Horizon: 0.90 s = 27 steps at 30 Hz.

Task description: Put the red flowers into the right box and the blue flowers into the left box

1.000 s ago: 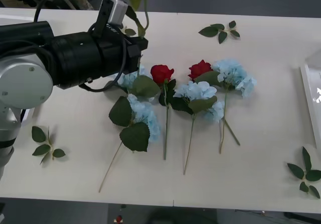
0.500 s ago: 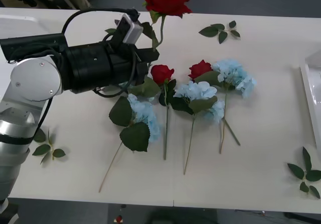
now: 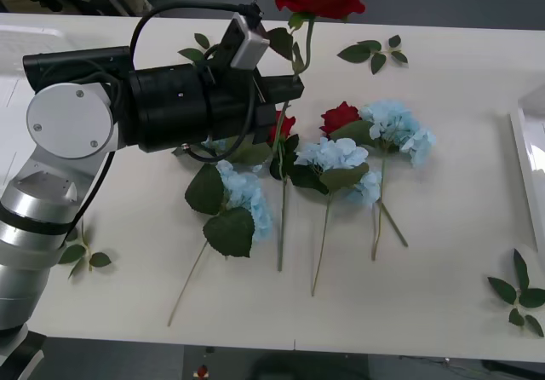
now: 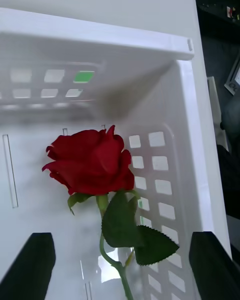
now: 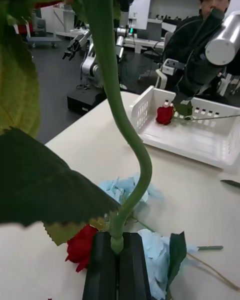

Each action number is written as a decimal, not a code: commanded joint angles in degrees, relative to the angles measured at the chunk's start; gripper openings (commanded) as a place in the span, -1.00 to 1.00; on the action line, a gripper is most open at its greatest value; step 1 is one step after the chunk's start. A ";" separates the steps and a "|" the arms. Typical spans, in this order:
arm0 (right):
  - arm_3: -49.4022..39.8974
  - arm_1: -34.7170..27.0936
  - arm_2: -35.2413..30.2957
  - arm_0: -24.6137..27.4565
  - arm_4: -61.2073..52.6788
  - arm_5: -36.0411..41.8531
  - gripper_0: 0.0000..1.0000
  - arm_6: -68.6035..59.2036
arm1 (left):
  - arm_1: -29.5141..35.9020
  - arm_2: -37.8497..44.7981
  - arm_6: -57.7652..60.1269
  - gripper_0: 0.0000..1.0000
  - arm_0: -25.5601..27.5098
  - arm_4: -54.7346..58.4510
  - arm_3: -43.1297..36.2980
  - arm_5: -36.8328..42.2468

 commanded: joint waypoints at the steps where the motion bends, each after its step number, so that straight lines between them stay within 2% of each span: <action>1: -0.23 -0.69 0.45 -0.16 -1.98 -0.21 1.00 2.17 | -0.41 -0.75 -3.67 -1.00 -1.07 1.18 -1.10 -0.52; 6: -2.51 -0.78 0.45 -0.16 -7.17 1.11 1.00 3.67 | -0.58 -1.81 -4.02 -1.00 -1.07 1.36 -0.48 -0.43; 13: -14.03 -1.13 -0.69 2.04 -13.58 5.33 1.00 5.16 | -0.84 -4.88 -4.37 -1.00 -3.71 6.01 5.06 -0.43; 20: -34.86 -1.74 -8.34 14.78 -21.49 3.93 1.00 6.30 | -1.72 -5.85 -7.19 -1.00 -5.20 8.30 8.05 -0.43; 27: -50.68 -1.04 -17.04 28.23 -31.42 -0.91 1.00 8.06 | -2.25 -5.76 -7.54 -1.00 -5.20 8.21 8.31 -0.43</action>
